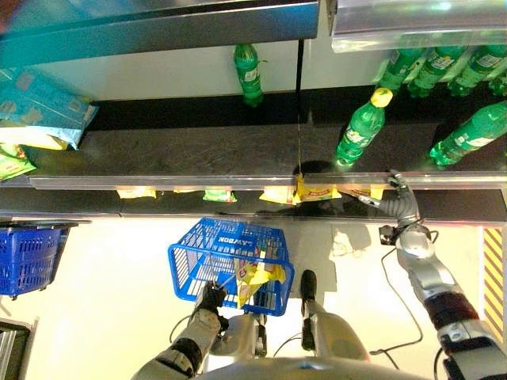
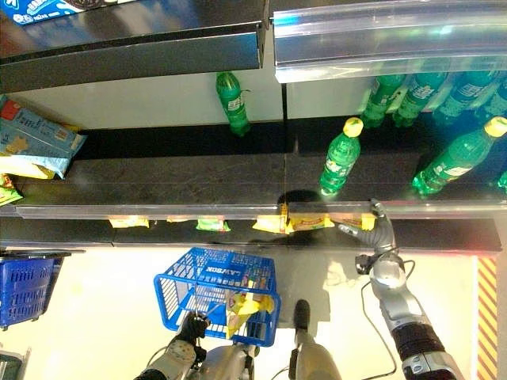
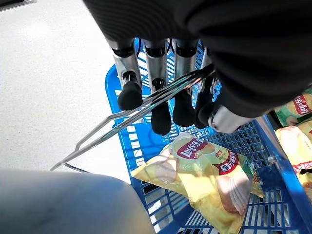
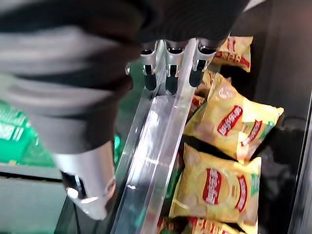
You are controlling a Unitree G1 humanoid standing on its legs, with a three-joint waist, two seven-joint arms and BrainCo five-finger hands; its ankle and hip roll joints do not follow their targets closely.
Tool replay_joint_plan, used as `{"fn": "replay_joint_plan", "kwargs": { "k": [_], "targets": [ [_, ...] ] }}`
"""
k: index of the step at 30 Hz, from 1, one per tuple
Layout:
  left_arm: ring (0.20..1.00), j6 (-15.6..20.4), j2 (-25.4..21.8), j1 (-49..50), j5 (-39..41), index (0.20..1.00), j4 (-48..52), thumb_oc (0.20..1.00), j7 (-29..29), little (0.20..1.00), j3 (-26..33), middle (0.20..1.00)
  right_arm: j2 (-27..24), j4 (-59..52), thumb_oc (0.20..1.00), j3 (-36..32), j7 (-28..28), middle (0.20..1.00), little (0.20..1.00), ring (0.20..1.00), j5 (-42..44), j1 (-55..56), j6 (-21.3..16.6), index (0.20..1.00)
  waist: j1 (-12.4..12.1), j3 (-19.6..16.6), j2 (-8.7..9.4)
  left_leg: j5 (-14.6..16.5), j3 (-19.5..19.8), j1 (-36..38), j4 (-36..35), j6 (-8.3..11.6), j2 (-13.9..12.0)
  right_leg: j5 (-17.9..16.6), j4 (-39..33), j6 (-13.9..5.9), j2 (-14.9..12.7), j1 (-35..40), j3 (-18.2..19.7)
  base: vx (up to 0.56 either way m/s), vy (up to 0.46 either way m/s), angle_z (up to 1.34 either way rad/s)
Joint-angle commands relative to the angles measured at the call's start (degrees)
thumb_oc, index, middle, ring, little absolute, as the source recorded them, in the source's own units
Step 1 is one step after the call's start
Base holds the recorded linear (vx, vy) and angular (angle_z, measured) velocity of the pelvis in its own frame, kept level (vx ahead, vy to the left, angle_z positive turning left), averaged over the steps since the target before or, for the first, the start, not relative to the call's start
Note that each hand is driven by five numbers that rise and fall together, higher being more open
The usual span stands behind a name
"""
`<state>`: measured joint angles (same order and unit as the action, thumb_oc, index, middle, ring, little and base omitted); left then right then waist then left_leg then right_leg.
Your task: Pick up the snacks into the basket
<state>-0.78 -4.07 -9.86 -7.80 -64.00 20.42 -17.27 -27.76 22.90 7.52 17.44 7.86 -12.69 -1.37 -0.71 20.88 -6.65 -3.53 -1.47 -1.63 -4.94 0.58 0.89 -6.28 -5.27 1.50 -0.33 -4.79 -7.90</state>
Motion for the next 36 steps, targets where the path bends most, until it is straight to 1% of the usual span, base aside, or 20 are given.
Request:
{"fn": "replay_joint_plan", "kwargs": {
  "k": [1, 7, 12, 18, 23, 29, 36],
  "targets": [
    [0.2, -0.59, -0.72, 3.21, -2.88, 0.2, -3.7, 0.2, 2.06, 0.2, -3.72, 0.2, 1.41, -4.41, 1.0, 2.88, -2.04, 1.0, 1.0, 1.0, -0.41, -1.43, -3.93, 1.0, -0.49, -4.16, 2.63, -0.54, 2.85, -3.62, -0.06, 2.23, -0.18, 2.37, 0.27, -8.97, -6.82, 0.26, 2.83, 0.0, 0.0, 0.0],
    [0.2, -0.48, -0.94, 3.5, -3.61, 0.2, -3.17, 0.2, 2.14, 0.2, -4.21, 0.2, 2.65, -4.62, 1.0, 4.9, -2.54, 1.0, 1.0, 1.0, -1.11, -1.9, -3.96, 1.0, -0.8, -4.06, 2.45, -0.52, 3.14, -3.54, -0.06, 2.38, -0.2, 2.53, 0.27, -9.08, -7.01, 0.57, 2.31, 0.0, 0.004, 0.01],
    [0.2, -0.58, -1.14, 3.74, -3.24, 0.2, -3.13, 0.2, 2.77, 0.2, -4.25, 0.2, 4.26, -3.77, 1.0, 4.92, 0.82, 1.0, 1.0, 1.0, -0.96, -4.15, -3.79, 1.0, -1.2, -3.78, 2.21, -0.45, 3.26, -3.69, -0.06, 2.39, -0.03, 2.39, 0.27, -9.25, -7.28, 0.49, 2.0, 0.0, 0.0, 0.0],
    [0.2, -0.82, -1.21, 3.96, -2.39, 0.2, -3.57, 0.2, 3.98, 0.2, -3.38, 0.2, 3.06, -8.05, 1.0, 0.05, 6.35, 1.0, 1.0, 1.0, -1.24, -5.19, -4.05, 1.0, -1.29, -3.47, 2.07, -0.25, 3.35, -3.84, -0.06, 2.19, 0.26, 2.14, 0.27, -9.43, -7.5, 0.24, 1.84, -0.01, 0.012, 0.03],
    [0.2, -0.98, -0.99, 3.89, -2.79, 0.2, -3.6, 0.2, 4.31, 0.2, -3.33, 0.2, 1.2, -12.49, 1.0, -4.08, 9.67, 1.0, 1.0, 1.0, -3.58, -4.48, -4.06, 1.0, -1.11, -3.52, 2.28, 0.13, 3.4, -3.73, -0.06, 2.02, 0.34, 2.11, 0.27, -9.49, -7.61, 0.23, 2.09, 0.0, 0.0, 0.0],
    [0.2, -1.37, -0.9, 3.85, -3.18, 0.2, -4.31, 0.2, 4.91, 0.2, -2.35, 0.2, 0.28, -18.46, 1.0, -8.6, 11.65, 1.0, 1.0, 1.0, -5.58, -1.21, -4.71, 1.0, -0.36, -3.72, 3.02, 0.44, 3.13, -3.68, -0.06, 1.96, 0.31, 2.09, 0.27, -9.55, -7.66, 0.21, 2.45, 0.0, 0.0, 0.0],
    [0.2, -1.61, -1.03, 4.02, -4.12, 0.2, -3.79, 0.2, 4.27, 0.2, -2.82, 0.2, -0.84, -18.62, 1.0, -10.01, 11.94, 1.0, 1.0, 1.0, -6.8, -0.74, -3.41, 1.0, -0.13, -4.21, 3.28, 0.75, 2.96, -3.33, -0.06, 1.9, 0.29, 2.15, 0.27, -9.55, -7.48, 0.29, 2.83, 0.0, 0.0, 0.0]
  ]
}}
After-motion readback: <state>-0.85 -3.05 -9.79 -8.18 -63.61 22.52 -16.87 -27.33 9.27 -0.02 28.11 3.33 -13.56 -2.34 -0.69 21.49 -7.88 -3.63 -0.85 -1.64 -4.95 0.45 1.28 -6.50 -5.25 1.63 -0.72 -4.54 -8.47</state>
